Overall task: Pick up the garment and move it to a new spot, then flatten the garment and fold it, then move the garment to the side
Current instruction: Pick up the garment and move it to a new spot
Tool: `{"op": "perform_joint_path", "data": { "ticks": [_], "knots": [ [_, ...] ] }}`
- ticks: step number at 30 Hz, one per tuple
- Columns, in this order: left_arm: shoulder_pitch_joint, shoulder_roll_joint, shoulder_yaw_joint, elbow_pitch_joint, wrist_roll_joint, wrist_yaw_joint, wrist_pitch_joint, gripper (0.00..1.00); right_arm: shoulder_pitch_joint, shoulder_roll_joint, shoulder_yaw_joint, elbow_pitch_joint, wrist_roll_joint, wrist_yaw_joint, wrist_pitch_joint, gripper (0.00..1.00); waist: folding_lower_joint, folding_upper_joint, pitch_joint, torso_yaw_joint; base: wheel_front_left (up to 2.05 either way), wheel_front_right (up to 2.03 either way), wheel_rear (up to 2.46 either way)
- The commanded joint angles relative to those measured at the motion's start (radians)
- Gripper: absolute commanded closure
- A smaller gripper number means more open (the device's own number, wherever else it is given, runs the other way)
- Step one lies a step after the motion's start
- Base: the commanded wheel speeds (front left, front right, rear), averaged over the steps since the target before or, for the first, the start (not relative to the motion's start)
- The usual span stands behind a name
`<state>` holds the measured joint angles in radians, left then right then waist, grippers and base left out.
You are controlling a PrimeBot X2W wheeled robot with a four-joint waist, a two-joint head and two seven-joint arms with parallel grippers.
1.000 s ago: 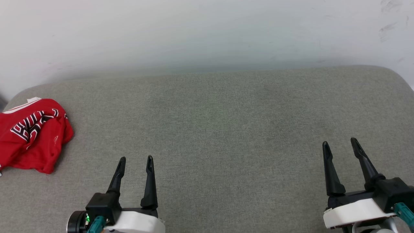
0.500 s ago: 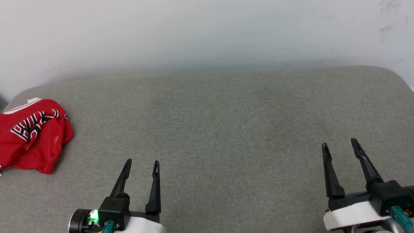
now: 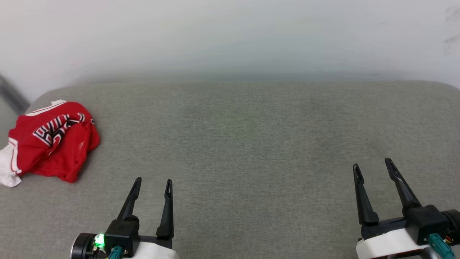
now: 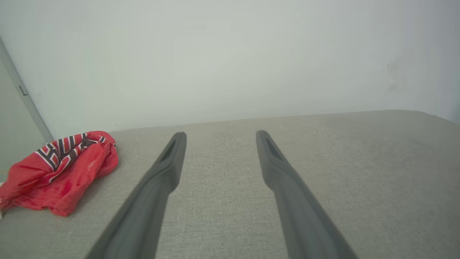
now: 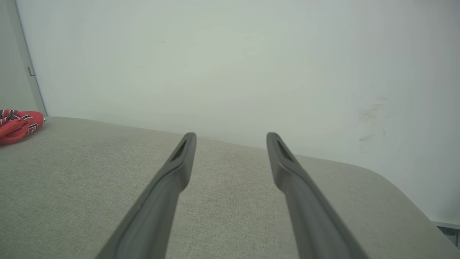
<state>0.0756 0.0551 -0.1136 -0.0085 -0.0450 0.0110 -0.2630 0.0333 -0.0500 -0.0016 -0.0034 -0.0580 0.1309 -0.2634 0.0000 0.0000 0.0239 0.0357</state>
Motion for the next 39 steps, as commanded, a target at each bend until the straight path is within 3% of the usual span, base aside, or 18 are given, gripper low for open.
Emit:
{"op": "perform_joint_path", "data": {
  "ticks": [1, 21, 31, 39],
  "knots": [
    [0.006, -0.002, 0.005, 0.0, 0.005, -0.001, -0.003, 0.0, 0.013, -0.001, 0.002, -0.002, 0.004, 0.0, -0.002, 0.0, 0.0, 0.0, 0.001, 0.02, 0.0, 0.0, 0.0],
    [0.045, -0.005, 0.087, -0.024, 0.023, -0.002, -0.003, 0.0, 0.031, 0.0, 0.081, 0.004, 0.046, 0.0, -0.002, 0.0, 0.0, 0.0, -0.026, 0.309, 0.0, 0.0, 0.0],
    [0.061, -0.005, 0.085, -0.036, 0.042, -0.007, -0.003, 0.0, 0.039, 0.0, 0.099, 0.007, 0.047, 0.0, -0.002, 0.0, 0.0, 0.0, -0.038, 0.395, 0.0, 0.0, 0.0],
    [0.07, 0.003, 0.09, -0.031, 0.032, -0.017, -0.003, 0.0, 0.042, 0.0, 0.107, 0.011, 0.057, 0.0, -0.002, 0.0, 0.0, 0.0, -0.047, 0.419, 0.0, 0.0, 0.0]
  ]
}}
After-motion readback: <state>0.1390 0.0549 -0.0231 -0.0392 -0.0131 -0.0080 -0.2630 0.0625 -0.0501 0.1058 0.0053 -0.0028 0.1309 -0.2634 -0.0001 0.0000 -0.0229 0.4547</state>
